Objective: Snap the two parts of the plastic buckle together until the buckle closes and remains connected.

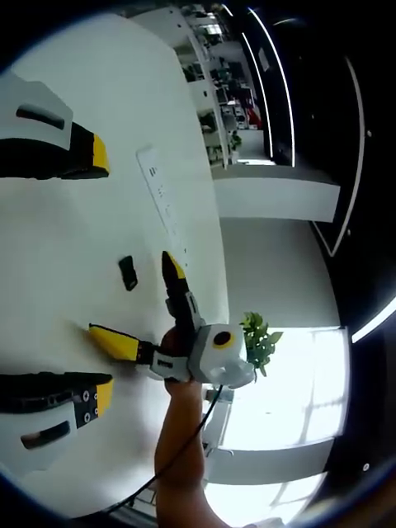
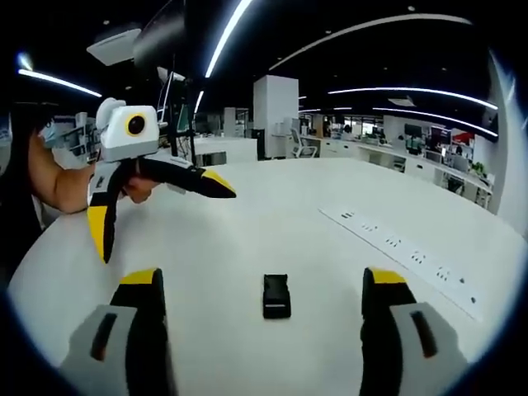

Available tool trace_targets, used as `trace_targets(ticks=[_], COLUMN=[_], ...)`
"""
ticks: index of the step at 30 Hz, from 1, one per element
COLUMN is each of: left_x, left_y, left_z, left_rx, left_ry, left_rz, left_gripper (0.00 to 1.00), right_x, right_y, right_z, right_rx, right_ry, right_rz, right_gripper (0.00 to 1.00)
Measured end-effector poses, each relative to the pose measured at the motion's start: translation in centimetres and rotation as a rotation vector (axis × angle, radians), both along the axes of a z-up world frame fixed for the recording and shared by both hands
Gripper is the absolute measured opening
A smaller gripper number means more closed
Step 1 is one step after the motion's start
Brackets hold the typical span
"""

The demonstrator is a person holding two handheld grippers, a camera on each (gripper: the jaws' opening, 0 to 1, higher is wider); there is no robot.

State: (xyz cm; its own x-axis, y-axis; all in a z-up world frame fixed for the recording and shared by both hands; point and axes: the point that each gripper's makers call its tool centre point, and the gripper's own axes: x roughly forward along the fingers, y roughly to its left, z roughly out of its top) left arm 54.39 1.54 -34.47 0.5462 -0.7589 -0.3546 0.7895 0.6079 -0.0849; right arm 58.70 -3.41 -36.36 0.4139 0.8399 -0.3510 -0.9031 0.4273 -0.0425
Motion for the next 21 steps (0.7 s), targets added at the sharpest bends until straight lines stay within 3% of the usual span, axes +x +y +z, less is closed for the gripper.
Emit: trace_targets(ticks=[21], left_x=[-1.5], left_y=[1.0], left_z=[1.1], left_rx=[0.002], left_ry=[-0.008], left_rz=[0.02], left_gripper=[0.99], right_x=[-0.9], right_y=[-0.7], right_z=[0.1], right_rx=[-0.011], right_ry=[-0.015], right_rz=[-0.062], right_gripper=[1.0])
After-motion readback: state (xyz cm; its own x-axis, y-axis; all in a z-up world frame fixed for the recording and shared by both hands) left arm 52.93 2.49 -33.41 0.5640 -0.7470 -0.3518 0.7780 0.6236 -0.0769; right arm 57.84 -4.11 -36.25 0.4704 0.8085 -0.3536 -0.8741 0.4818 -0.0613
